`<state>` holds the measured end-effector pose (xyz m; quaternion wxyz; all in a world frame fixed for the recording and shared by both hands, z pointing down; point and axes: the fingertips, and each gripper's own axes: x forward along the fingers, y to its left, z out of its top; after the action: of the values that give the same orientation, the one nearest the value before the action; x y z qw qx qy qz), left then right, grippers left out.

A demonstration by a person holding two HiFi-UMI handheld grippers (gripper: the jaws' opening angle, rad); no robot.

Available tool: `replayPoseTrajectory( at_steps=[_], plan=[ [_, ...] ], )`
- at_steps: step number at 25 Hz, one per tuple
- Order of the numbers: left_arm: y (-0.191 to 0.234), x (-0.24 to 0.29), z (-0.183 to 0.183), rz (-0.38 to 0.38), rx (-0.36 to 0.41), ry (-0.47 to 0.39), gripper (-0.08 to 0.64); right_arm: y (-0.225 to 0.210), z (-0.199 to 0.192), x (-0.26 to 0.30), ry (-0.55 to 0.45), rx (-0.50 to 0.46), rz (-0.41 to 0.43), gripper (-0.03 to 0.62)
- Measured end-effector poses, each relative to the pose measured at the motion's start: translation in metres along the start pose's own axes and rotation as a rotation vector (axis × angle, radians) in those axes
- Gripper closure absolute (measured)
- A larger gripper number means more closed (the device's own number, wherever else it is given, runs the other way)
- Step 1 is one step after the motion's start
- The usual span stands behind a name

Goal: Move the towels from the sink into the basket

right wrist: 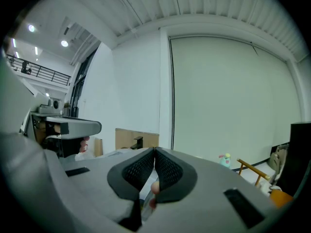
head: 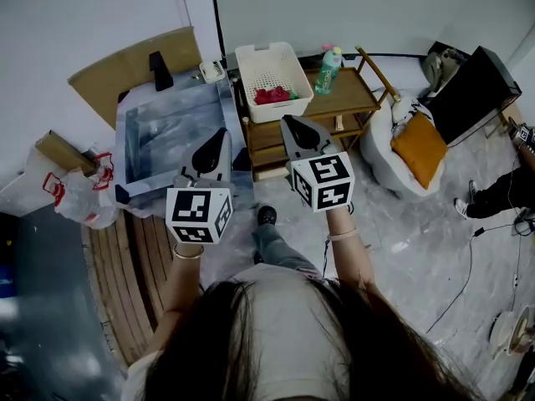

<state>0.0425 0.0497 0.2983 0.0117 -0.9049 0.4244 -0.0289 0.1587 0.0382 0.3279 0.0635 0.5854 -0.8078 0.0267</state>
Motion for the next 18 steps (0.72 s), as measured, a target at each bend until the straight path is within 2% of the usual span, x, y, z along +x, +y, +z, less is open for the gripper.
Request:
replayPoseTrajectory(
  at_steps=[8, 18],
  plan=[
    [-0.012, -0.018, 0.009, -0.021, -0.021, -0.009, 0.557, 0.013, 0.019, -0.03, -0.038, -0.008, -0.026, 0.566],
    [-0.013, -0.034, 0.012, -0.038, -0.028, -0.015, 0.557, 0.032, 0.024, -0.048, -0.052, -0.011, -0.044, 0.566]
  ],
)
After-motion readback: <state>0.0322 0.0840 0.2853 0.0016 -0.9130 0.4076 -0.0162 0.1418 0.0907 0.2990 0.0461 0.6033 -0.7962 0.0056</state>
